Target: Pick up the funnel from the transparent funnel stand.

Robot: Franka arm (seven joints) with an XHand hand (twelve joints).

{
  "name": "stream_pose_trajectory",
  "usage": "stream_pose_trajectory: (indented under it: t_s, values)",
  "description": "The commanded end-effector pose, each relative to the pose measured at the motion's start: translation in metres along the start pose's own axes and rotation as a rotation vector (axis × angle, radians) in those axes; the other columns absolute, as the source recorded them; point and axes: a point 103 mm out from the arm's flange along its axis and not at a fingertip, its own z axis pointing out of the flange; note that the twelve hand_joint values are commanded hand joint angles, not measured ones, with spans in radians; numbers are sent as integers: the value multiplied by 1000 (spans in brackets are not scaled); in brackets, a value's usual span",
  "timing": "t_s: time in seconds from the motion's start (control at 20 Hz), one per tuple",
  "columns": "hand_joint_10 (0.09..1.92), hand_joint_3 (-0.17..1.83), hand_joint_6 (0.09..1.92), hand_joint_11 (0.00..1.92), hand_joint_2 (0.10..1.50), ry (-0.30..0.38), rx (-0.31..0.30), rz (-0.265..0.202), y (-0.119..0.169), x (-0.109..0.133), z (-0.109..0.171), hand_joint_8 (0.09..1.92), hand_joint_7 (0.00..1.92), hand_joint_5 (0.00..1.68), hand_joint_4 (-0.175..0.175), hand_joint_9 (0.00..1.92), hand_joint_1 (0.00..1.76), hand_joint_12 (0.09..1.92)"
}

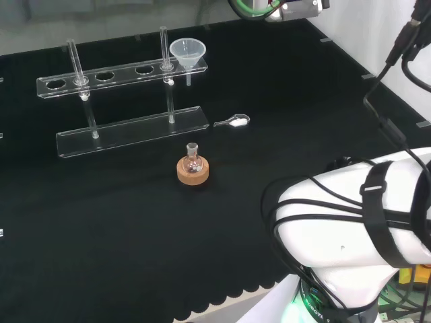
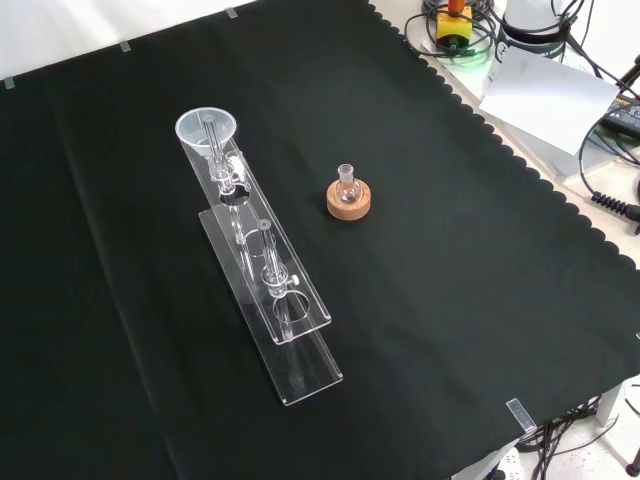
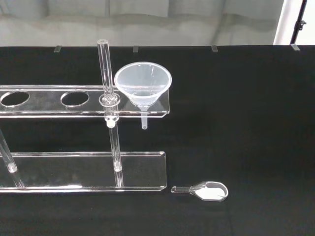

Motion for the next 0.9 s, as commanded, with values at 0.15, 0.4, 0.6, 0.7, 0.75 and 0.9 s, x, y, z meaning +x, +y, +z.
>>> stream_pose_trajectory:
  t_s: [0.15, 0.4, 0.6, 0.7, 0.75, 0.9]
  values:
    - [622, 390, 87, 31, 1219, -10, 11, 41, 12, -4, 1, 542, 78, 289, 19, 218, 0, 1357]
    - [623, 385, 87, 30, 1221, -6, 23, 64, 34, -11, 13, 541, 81, 290, 18, 221, 0, 1358]
    - [624, 377, 87, 29, 1221, 2, 42, 67, 62, -21, 25, 541, 88, 292, 18, 227, 0, 1359]
    - [623, 366, 87, 28, 1222, 0, 58, 60, 79, -25, 32, 538, 92, 292, 18, 229, 7, 1362]
    - [622, 361, 87, 26, 1221, 5, 62, 56, 88, -26, 35, 538, 94, 292, 18, 230, 10, 1362]
    - [621, 346, 87, 21, 1216, 6, 77, 44, 114, -30, 45, 535, 99, 292, 16, 232, 30, 1366]
